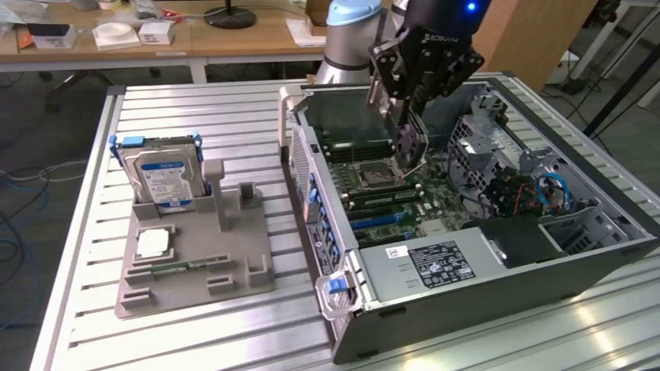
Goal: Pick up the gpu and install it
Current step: 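Pick up the gpu and move the gpu toward the slot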
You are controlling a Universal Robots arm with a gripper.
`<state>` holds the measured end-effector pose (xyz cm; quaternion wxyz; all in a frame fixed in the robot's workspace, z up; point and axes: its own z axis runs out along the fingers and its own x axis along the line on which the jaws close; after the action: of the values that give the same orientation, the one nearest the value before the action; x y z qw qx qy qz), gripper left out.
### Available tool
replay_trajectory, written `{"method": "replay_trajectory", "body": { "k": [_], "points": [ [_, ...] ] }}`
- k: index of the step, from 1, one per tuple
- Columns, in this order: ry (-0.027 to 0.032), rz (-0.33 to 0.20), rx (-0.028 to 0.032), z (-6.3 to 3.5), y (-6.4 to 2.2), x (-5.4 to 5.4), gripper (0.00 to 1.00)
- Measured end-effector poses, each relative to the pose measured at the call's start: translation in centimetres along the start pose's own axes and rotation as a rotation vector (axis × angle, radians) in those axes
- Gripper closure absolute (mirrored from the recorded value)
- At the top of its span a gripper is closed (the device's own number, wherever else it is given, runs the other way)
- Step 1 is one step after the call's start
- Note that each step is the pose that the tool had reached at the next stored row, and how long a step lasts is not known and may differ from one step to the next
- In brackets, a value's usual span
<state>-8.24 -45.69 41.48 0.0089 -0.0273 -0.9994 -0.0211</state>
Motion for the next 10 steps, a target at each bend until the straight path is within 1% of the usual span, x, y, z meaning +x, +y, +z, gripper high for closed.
{"method": "replay_trajectory", "body": {
  "k": [10],
  "points": [
    [0.0028, 0.0, 0.0001, -0.05, 0.17, -3.0, 0.74]
  ]
}}
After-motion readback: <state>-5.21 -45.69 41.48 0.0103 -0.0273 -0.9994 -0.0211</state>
